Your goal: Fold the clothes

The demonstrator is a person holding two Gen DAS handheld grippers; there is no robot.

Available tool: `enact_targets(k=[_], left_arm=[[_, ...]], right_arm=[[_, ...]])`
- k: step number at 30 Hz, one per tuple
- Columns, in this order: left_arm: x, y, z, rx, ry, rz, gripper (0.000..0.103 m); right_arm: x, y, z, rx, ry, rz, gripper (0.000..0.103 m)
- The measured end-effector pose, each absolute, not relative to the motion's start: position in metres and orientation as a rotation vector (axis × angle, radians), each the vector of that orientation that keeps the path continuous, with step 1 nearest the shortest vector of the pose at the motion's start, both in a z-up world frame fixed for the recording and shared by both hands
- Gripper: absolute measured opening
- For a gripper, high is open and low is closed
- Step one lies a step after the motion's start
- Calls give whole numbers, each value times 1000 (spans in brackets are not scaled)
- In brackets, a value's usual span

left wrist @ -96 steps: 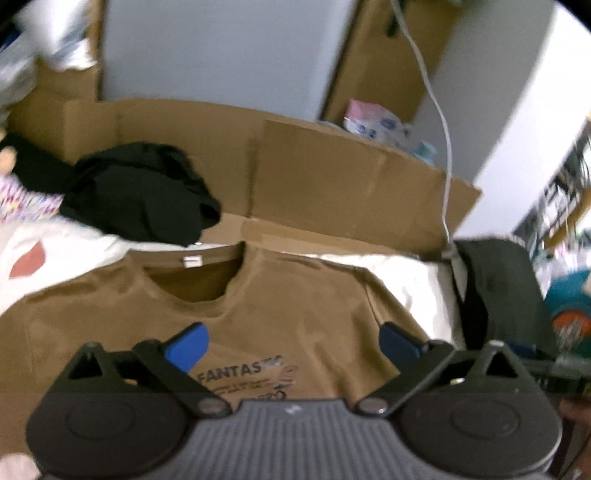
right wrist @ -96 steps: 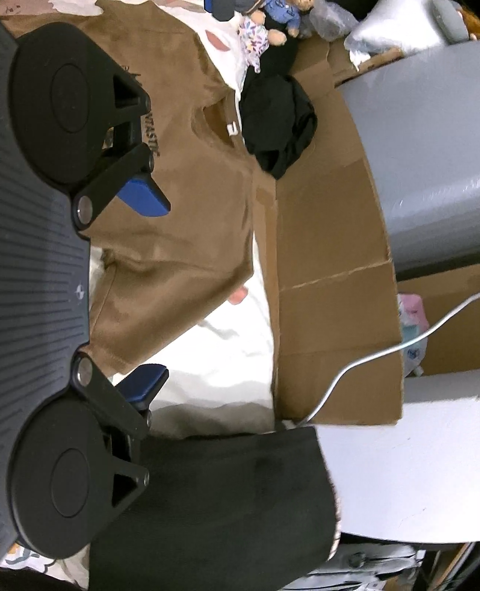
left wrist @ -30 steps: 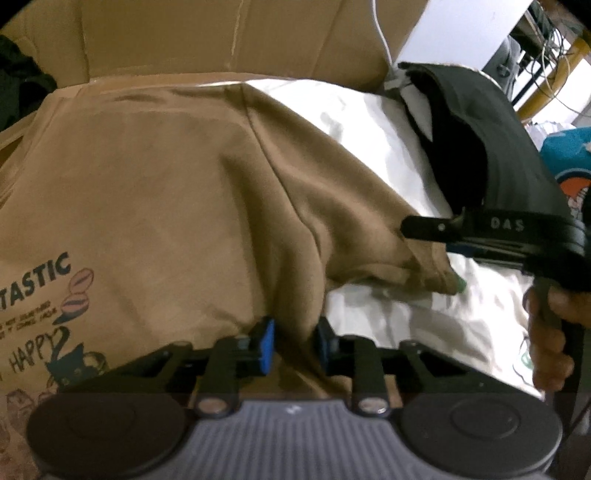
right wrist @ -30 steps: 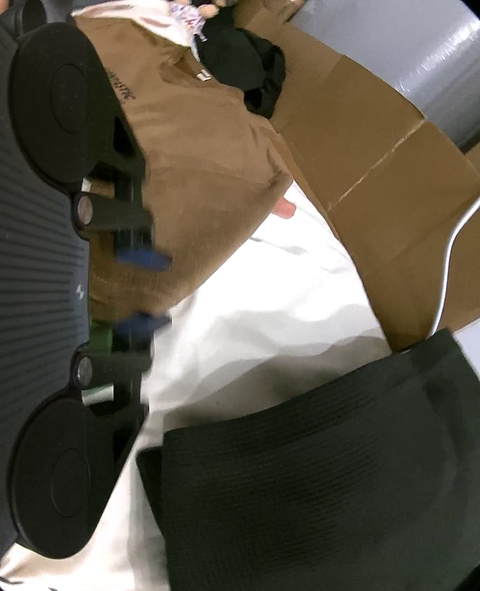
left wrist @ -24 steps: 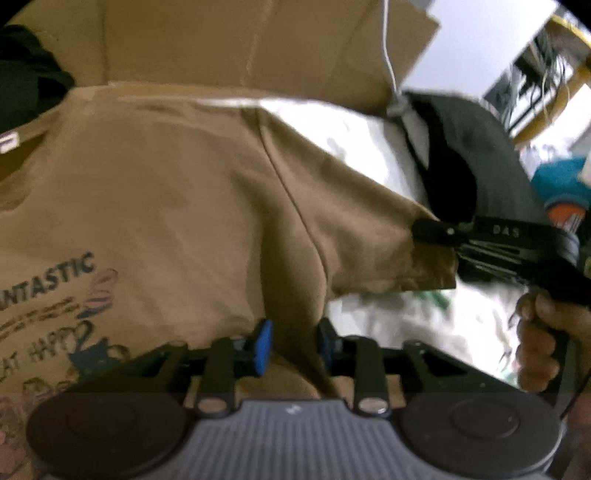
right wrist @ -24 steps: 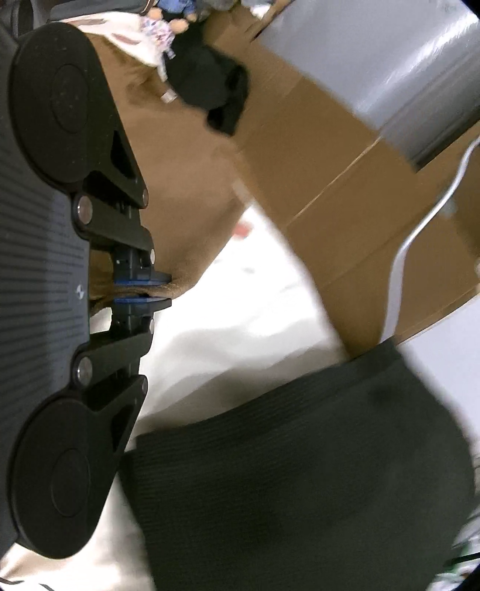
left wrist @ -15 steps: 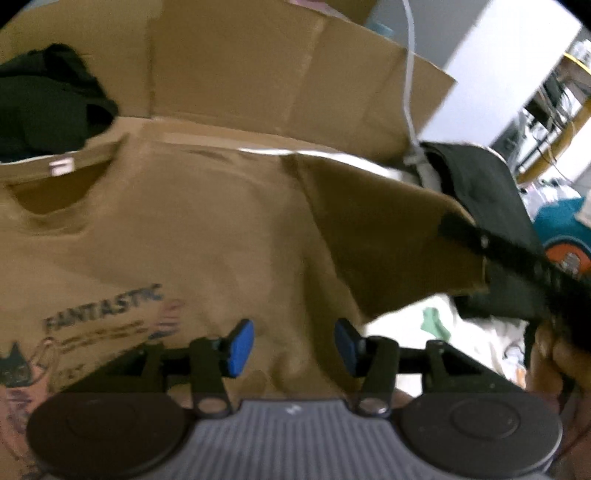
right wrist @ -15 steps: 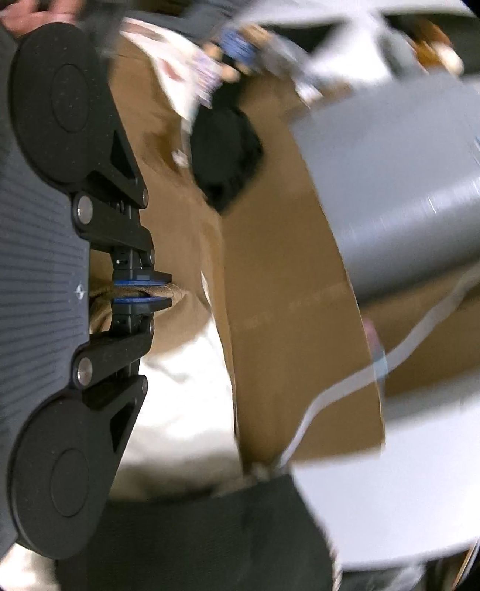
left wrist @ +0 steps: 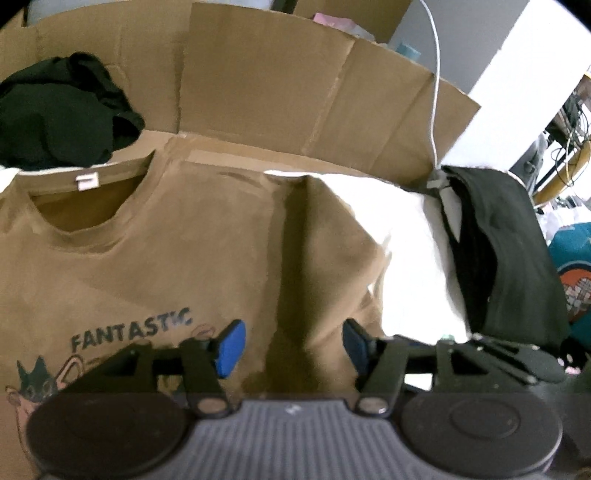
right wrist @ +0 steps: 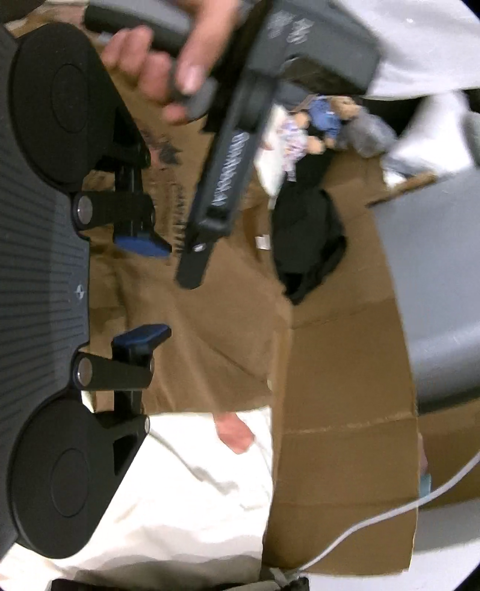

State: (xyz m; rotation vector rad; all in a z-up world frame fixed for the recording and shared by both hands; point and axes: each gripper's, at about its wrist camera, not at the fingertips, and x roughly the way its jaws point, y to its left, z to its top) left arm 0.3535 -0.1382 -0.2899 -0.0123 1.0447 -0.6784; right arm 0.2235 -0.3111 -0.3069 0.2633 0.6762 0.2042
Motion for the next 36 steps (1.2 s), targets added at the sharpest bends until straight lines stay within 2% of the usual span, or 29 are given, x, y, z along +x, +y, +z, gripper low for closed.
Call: enact_targets(k=[8, 19, 21, 22, 23, 30, 36], left_arm=[[351, -158, -309, 35, 1060, -689, 67], [347, -125, -314, 42, 1088, -651, 67], [348, -118, -310, 52, 1082, -639, 67], [348, -115, -308, 42, 1080, -634, 67], [348, -112, -306, 32, 1077, -629, 67], [344, -104, -296, 3, 1051, -620, 67], [339, -98, -295, -50, 1045, -613, 67]], right_arm=[[235, -355, -326, 386, 718, 6, 47], [249, -363, -337, 364, 742, -22, 46], [249, -365, -336, 358, 745, -26, 35], [250, -366, -335, 354, 747, -28, 6], [250, -367, -335, 351, 748, -31, 3], [254, -375, -330, 324, 760, -50, 3], [269, -412, -305, 196, 800, -154, 3]])
